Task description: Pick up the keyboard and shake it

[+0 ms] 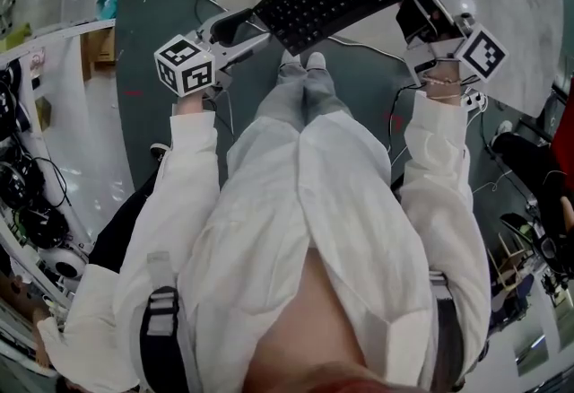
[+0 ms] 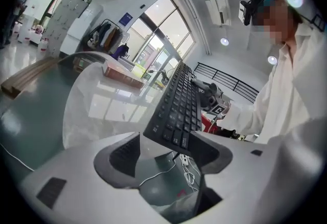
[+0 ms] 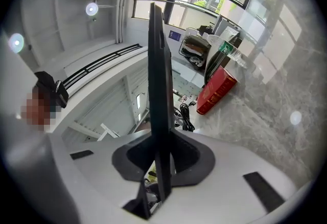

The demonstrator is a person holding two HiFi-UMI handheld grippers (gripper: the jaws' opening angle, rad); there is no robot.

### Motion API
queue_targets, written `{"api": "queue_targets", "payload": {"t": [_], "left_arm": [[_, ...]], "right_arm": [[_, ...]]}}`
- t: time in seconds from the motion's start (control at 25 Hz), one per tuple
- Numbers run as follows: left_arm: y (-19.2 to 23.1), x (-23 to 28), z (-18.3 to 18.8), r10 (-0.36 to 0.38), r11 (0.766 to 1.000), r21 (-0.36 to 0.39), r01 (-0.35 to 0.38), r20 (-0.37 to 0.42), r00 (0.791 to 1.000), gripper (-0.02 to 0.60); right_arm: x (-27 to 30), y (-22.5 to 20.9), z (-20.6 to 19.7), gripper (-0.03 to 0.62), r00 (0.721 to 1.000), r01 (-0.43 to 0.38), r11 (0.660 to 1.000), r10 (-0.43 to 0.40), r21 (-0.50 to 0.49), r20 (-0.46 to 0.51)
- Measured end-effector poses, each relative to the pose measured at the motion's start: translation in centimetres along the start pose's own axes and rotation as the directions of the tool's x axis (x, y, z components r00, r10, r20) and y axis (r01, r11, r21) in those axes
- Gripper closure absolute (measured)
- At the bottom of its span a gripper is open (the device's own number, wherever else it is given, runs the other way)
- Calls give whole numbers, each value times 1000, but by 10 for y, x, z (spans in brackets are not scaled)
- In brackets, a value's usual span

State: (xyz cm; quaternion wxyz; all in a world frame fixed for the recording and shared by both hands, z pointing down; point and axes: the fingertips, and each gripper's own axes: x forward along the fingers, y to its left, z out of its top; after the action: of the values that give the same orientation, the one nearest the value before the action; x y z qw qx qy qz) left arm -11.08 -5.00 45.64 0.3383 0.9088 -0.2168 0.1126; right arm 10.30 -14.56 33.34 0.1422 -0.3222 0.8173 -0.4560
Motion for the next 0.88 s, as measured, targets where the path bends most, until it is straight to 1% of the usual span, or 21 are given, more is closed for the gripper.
{"api": "queue_targets", "payload": {"t": [0.08,0.16,0.28,0.4,0.52,0.68,0.88], "left_arm": [[-12,6,15,-3,1000,0,3,43,999,276],[-21,9,31,-14,1000,16,12,75,997,276],[-26,6,53,-44,996,78,37,98,994,276],[-55,25,77,-93,987,141,77,111,989,276],[-81,42,93,-144,976,181,121,116,983,276],[-96,46,106,-208,962,205,181,114,972,276],[-113,50,120,-268,945,226,238,115,956,275]], "right_arm": [[-14,7,12,510,1000,2,999,-2,-38,-15],[-19,13,16,510,999,2,996,-6,-84,-49],[-5,29,7,508,995,-23,991,10,-130,-99],[-17,40,9,510,991,-62,989,45,-132,-129],[-28,49,8,510,985,-99,988,80,-121,-151],[-26,60,4,510,978,-126,984,103,-124,-183],[-27,75,3,510,964,-171,975,136,-139,-228]]}}
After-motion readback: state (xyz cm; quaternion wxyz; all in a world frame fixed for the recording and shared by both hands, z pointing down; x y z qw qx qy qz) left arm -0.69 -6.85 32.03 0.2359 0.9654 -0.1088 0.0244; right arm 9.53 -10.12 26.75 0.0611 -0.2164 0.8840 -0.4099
